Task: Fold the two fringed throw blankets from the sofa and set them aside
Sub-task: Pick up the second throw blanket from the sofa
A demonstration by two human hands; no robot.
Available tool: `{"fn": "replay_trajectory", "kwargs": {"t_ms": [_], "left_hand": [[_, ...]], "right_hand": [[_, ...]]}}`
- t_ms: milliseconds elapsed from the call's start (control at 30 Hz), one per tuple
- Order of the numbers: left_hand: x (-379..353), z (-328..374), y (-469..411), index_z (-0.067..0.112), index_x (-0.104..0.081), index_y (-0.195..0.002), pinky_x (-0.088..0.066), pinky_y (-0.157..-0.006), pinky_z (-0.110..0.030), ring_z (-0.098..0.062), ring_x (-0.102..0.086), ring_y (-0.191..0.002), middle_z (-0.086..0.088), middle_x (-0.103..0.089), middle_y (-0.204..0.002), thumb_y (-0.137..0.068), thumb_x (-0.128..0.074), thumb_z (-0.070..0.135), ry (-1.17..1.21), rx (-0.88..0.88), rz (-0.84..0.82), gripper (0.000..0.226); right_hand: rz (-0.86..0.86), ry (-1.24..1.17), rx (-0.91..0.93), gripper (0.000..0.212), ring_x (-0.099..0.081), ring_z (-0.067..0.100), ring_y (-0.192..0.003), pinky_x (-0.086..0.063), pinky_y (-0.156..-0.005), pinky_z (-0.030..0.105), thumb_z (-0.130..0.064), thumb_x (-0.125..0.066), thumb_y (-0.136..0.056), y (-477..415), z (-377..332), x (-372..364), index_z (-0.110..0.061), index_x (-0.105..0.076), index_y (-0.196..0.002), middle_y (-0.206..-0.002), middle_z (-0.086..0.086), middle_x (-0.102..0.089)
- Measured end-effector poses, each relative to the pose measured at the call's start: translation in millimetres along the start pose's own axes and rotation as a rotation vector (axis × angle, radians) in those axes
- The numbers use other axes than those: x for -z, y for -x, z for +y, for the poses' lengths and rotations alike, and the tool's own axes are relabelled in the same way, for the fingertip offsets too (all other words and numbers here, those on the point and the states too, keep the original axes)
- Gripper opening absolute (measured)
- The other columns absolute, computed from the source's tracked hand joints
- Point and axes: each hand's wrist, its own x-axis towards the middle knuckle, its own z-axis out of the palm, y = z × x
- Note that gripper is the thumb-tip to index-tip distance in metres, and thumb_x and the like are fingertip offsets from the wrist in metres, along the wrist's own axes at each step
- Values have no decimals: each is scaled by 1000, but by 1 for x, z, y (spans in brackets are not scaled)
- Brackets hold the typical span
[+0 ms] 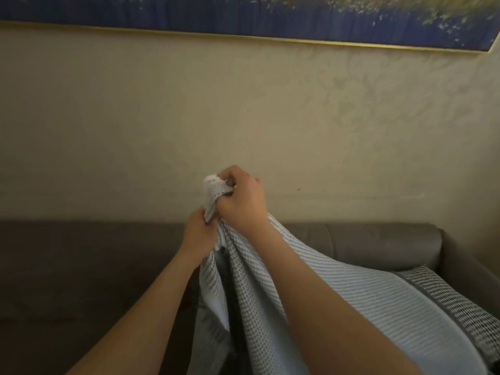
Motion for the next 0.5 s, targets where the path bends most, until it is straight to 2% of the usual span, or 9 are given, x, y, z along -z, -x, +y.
{"fn": "replay_trajectory", "kwargs": {"t_ms": [100,167,267,300,367,433,467,500], "left_hand": [[26,13,-14,18,-74,-104,-58,-79,-46,-29,-73,-94,-4,-76,-96,-95,-50,16,50,-66,223,26],[43,30,-19,20,-74,-114,-57,-86,-41,-24,-71,-101,-1,-75,-105,-93,-51,10,84,-112,363,33],[68,49,-32,19,-73,-116,-54,-93,-36,-23,-67,-106,-4,-72,-113,-92,-53,3,51,-212,462,35],[75,54,-37,18,-72,-121,-51,-97,-34,-22,-64,-109,-5,-68,-117,-93,-53,3,1,-243,479,37],[86,62,-43,10,-67,-133,-39,-97,-21,-19,-53,-111,-6,-54,-122,-96,-53,-3,-80,-255,495,42],[92,68,-47,5,-62,-140,-32,-96,-16,-18,-46,-111,-8,-45,-122,-96,-51,-9,-109,-254,505,47],[96,71,-49,6,-62,-139,-35,-99,-20,-19,-48,-113,-8,-47,-123,-95,-51,-9,-126,-260,490,48],[97,68,-53,9,-64,-136,-42,-103,-28,-21,-52,-113,-9,-52,-124,-93,-52,-7,-151,-279,461,47]], "right_hand": [[-30,-35,35,26,-46,7,-51,-32,-54,19,-12,-73,-75,-9,5,-4,-19,-58,-96,-58,-10,-50],[-165,-82,37,38,-48,7,-51,-30,-55,22,-20,-80,-81,-10,13,-7,-20,-55,-110,-62,-9,-55],[-330,-37,49,47,-63,15,-65,-42,-58,30,-27,-77,-89,-11,8,-17,-23,-53,-130,-80,-3,-71],[-357,18,69,42,-67,20,-73,-44,-63,30,-25,-76,-89,-14,6,-21,-21,-58,-127,-87,-1,-73],[-404,139,72,10,-69,27,-80,-43,-67,31,-22,-73,-89,-24,-2,-26,-17,-68,-97,-84,3,-72],[-399,232,36,23,-65,34,-72,-43,-63,34,-21,-68,-90,-32,-8,-26,-19,-58,-69,-69,4,-63],[-321,223,-5,23,-62,33,-68,-44,-61,33,-19,-65,-88,-34,-9,-25,-19,-56,-66,-64,2,-60],[-190,149,-47,15,-60,29,-64,-44,-59,30,-16,-62,-83,-35,-7,-23,-19,-60,-69,-62,-2,-59]]}}
